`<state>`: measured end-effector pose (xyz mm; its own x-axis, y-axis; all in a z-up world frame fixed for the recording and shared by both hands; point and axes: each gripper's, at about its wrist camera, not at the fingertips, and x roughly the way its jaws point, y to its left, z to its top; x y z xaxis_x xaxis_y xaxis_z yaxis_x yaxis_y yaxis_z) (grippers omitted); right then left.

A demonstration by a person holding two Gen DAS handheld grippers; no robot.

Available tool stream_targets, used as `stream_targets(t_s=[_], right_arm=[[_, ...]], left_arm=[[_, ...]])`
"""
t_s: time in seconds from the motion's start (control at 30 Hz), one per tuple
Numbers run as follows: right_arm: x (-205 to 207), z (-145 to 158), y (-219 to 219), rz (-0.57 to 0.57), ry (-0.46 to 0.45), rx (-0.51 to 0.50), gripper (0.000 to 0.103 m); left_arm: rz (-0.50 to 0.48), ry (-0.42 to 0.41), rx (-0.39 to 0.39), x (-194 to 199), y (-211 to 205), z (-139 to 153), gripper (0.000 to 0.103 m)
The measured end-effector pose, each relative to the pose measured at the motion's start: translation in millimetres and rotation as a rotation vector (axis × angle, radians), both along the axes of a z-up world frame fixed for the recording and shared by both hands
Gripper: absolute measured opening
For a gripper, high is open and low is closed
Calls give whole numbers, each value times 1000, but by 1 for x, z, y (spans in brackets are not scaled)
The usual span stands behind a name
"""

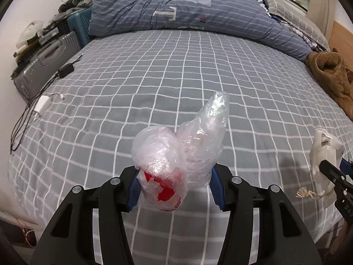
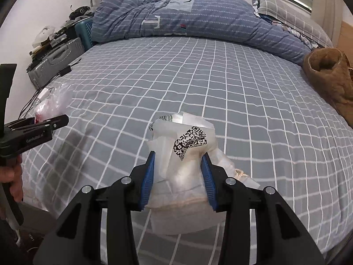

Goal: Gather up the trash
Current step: 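Lift both bags and carry them over the wastebasket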

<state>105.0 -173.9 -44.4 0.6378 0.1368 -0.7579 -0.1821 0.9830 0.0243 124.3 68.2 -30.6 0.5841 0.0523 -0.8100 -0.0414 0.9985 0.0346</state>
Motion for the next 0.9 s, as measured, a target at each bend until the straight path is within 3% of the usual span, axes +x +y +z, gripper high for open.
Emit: stream_targets(t_s=[0.4,0.9], right_arm=[[-74,41,8,18,-36,-1,39],[-159,54,2,11,-42,8,39]], left_arm=[[-19,-12,2,-78,-9,32,51],[-31,-14,-76,-172,-29,39,51]])
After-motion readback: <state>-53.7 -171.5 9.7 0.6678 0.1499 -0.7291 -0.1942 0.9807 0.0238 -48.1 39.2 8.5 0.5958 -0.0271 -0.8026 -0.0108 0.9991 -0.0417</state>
